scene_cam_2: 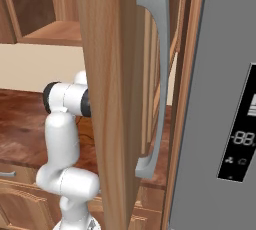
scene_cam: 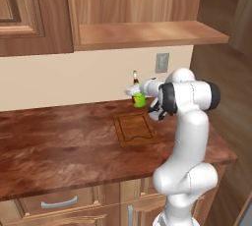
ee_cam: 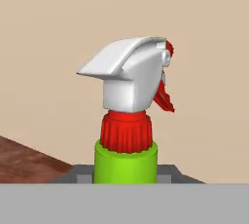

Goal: Grab the spray bottle from the cabinet, then place it next to the cutting board for sanitizing. Then grab the dish brush from the countertop next to the sink and place it next to the cutting board.

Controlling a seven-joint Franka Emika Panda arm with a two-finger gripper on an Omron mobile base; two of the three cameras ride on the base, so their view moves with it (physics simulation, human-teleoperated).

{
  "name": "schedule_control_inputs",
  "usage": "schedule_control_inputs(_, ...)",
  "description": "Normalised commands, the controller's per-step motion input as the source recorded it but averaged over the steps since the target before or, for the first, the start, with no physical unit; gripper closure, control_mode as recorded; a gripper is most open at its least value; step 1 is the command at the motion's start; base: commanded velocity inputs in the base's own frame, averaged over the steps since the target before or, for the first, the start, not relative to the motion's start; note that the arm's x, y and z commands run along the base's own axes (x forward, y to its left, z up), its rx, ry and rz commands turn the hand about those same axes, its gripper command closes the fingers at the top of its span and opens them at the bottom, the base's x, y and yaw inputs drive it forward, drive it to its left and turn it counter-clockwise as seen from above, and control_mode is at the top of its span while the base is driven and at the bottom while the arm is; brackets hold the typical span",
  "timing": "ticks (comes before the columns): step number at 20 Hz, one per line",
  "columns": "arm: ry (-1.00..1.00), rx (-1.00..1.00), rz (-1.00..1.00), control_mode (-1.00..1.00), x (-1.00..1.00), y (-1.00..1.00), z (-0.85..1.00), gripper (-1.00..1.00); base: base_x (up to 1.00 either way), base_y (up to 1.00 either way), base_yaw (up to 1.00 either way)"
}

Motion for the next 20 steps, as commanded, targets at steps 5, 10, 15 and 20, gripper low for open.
schedule_control_inputs(5,-0.04,0.02,0.45,-1.0,0.36,0.0,-0.29,1.0,0.0,0.0,0.0)
schedule_control_inputs(10,-0.03,0.11,0.46,-1.0,0.35,0.0,-0.4,1.0,0.0,0.0,0.0)
schedule_control_inputs(15,-0.11,0.2,0.44,-1.0,0.2,0.0,-0.45,1.0,0.0,0.0,0.0)
schedule_control_inputs(20,-0.13,0.31,0.39,-1.0,0.01,0.0,-0.67,1.0,0.0,0.0,0.0)
